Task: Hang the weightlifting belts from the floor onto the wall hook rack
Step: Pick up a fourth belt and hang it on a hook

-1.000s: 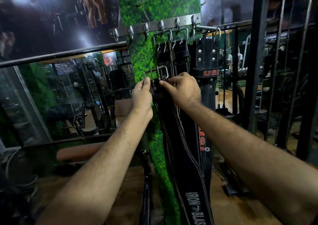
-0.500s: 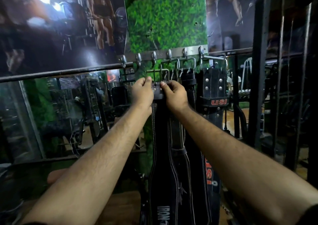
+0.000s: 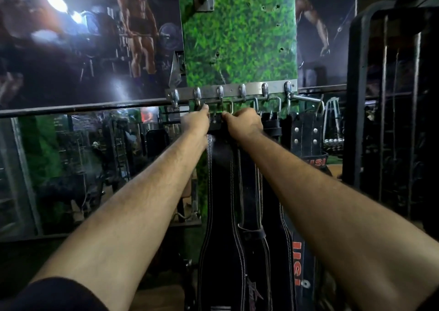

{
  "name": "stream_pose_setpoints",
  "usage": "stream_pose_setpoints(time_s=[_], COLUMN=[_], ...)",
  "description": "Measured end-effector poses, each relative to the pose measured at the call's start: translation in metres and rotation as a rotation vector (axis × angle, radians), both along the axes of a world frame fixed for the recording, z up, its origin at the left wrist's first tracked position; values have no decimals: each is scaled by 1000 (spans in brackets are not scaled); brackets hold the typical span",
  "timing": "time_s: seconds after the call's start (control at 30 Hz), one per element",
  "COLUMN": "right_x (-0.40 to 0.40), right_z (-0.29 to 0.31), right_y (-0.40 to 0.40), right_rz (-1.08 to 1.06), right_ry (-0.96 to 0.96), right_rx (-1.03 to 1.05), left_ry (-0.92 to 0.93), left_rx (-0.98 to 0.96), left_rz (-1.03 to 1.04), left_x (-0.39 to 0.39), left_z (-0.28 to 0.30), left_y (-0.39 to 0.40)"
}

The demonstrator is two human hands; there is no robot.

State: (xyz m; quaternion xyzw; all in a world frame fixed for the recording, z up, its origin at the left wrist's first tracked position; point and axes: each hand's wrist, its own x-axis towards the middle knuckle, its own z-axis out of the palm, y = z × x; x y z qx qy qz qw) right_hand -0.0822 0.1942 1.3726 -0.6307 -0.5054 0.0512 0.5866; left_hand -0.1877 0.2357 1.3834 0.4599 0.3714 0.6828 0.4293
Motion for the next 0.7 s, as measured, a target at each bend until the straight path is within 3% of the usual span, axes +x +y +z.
stream_pose_setpoints(time_s=[0.17,0.33,0.5,0.7], right_x=[-5,-9,6,22], right_z=[-16,-56,-120,-149], right_y=[-7,-21,-19,-15], right_rz=[-38,159,314,405], right_ry=[-91,-45,-73,-47], right_rx=[52,244,41,-31], left_ry=[-33,-91,28,7], left_rx=[-68,-74,-128,-29], left_rz=[-172,-333,-290,-301], left_x=[-7,-13,-14,0], left_z=[-20,-49,-84,-120], left_y=[-2,-28,-45,-47])
